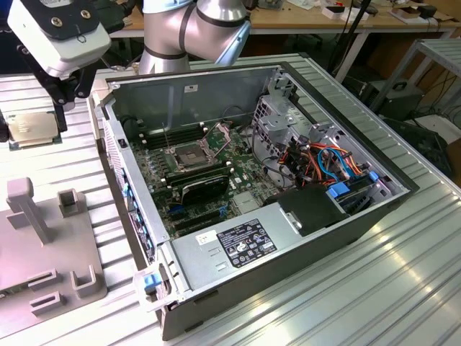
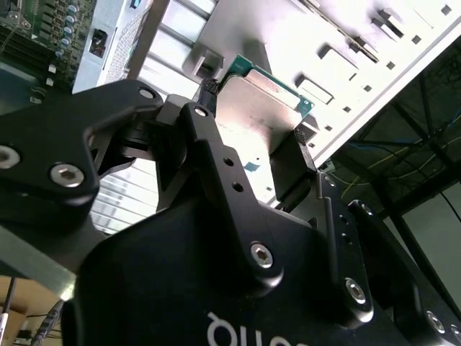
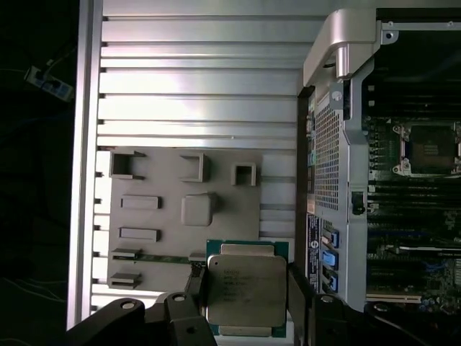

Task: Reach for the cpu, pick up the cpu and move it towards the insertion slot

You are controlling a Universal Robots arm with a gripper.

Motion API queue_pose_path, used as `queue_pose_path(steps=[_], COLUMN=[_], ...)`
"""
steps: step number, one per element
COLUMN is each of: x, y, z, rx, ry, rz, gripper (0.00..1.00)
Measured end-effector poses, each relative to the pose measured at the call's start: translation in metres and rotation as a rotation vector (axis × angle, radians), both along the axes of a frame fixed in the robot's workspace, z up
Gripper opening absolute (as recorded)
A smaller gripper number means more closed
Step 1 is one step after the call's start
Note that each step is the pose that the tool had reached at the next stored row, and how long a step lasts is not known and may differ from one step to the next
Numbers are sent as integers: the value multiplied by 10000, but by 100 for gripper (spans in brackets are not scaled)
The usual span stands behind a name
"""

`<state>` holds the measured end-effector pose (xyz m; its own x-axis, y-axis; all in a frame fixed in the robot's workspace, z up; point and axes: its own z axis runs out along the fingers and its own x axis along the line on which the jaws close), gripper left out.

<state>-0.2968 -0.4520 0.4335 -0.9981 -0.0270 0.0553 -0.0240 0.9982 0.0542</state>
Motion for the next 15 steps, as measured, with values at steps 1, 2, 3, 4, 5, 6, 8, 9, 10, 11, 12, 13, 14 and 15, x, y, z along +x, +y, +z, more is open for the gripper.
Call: queue_pose_path(steps=[1, 2, 3, 4, 5, 6, 8, 9, 10, 11, 12, 13, 14, 15], x=[9, 22, 31, 47, 60, 66, 87, 95, 104, 114, 122, 134, 145, 156], y=[0, 0, 0, 0, 0, 0, 0, 0, 0, 0, 0, 0, 0, 0], z=[0, 0, 0, 0, 0, 0, -1, -1, -2, -2, -2, -3, -4, -4], rx=[-1, 0, 0, 0, -1, 0, 0, 0, 0, 0, 0, 0, 0, 0], ry=[0, 0, 0, 0, 0, 0, 0, 0, 0, 0, 0, 0, 0, 0], rz=[0, 0, 0, 1, 0, 0, 0, 0, 0, 0, -1, 0, 0, 0], gripper=[54, 54, 54, 54, 54, 54, 54, 54, 54, 54, 54, 54, 54, 54])
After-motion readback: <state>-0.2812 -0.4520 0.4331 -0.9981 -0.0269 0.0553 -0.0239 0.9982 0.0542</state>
